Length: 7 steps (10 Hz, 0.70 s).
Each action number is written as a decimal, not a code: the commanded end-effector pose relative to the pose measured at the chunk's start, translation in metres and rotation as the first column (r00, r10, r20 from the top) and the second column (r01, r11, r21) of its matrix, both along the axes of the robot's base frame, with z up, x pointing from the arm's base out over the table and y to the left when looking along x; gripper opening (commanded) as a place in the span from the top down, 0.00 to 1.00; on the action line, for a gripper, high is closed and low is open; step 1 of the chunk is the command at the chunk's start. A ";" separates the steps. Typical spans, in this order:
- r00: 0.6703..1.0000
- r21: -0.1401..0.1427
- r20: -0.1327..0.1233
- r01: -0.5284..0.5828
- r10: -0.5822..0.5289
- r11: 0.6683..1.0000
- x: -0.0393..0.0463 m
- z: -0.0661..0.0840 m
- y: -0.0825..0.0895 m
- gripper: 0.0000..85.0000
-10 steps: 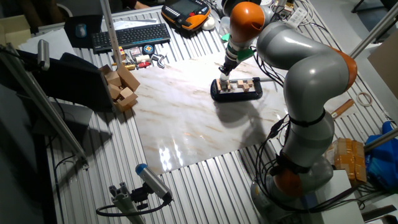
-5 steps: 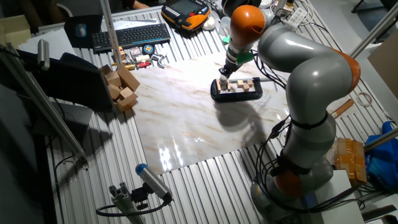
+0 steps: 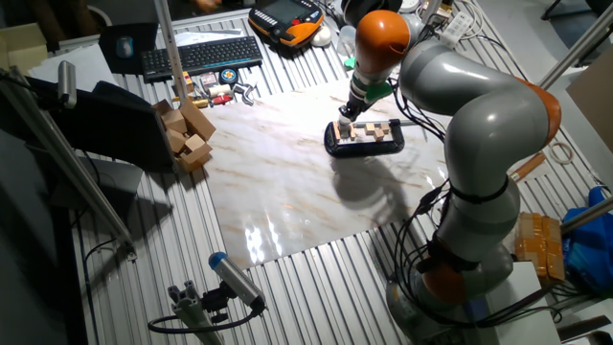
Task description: Install the light bulb by rotating it
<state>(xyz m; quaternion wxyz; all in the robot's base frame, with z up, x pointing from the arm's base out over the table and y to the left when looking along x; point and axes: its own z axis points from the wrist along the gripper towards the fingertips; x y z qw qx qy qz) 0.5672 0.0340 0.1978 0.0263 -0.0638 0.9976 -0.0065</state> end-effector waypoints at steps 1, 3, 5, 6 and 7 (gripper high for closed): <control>1.000 0.005 0.001 0.003 -0.003 1.000 -0.0001 0.000 0.000 1.00; 1.000 0.007 0.011 0.009 -0.009 1.000 0.0013 0.000 0.000 1.00; 1.000 0.006 0.013 0.009 -0.009 1.000 0.0011 0.000 0.000 1.00; 1.000 0.003 0.013 0.007 -0.007 1.000 0.0011 0.000 0.000 1.00; 1.000 -0.001 0.012 0.004 -0.004 1.000 0.0011 0.000 0.000 1.00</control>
